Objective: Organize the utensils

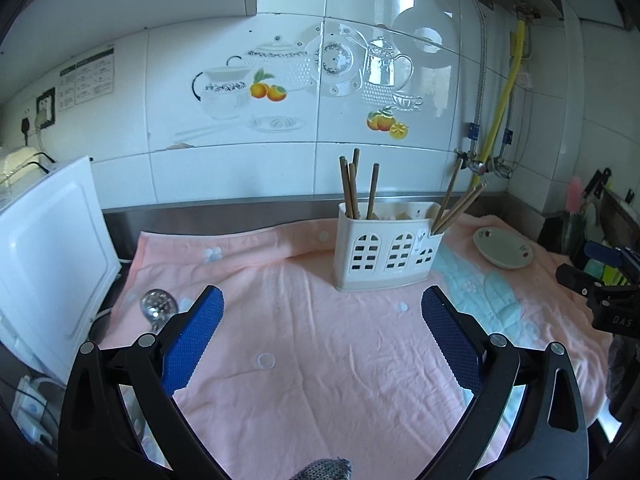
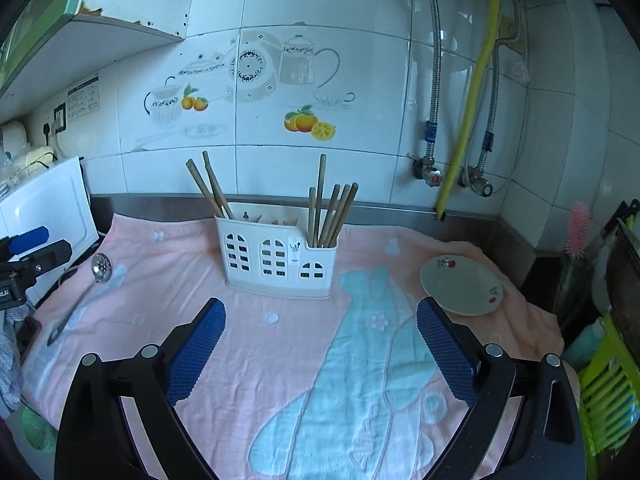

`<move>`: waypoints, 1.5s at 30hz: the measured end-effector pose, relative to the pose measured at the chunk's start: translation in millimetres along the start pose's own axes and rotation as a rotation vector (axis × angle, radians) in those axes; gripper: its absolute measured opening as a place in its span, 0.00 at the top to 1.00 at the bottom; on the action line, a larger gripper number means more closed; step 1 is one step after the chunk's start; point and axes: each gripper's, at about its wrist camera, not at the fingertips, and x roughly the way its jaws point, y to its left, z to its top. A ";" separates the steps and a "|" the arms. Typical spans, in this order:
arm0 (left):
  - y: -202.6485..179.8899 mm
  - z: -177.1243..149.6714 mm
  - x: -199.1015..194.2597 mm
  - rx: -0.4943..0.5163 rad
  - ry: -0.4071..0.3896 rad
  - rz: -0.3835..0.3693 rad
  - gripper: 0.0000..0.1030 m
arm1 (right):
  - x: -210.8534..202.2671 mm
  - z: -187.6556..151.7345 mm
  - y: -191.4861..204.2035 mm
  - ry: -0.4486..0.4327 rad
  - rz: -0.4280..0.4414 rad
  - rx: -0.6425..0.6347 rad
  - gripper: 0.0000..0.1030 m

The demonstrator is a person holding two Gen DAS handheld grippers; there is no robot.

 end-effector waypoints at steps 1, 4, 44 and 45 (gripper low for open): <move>-1.0 -2.9 -1.6 0.002 0.001 0.010 0.05 | -2.4 -4.9 0.1 0.000 0.003 0.017 0.09; -3.2 -11.9 -4.2 0.012 0.009 0.038 0.05 | -7.6 -15.5 0.6 0.000 -0.014 0.043 0.09; -16.6 -29.9 -10.0 0.012 0.026 0.006 0.05 | -13.1 -31.3 4.6 0.019 -0.015 0.070 0.09; -16.8 -29.8 -10.5 0.014 0.025 0.006 0.05 | -13.1 -31.3 4.5 0.020 -0.014 0.070 0.09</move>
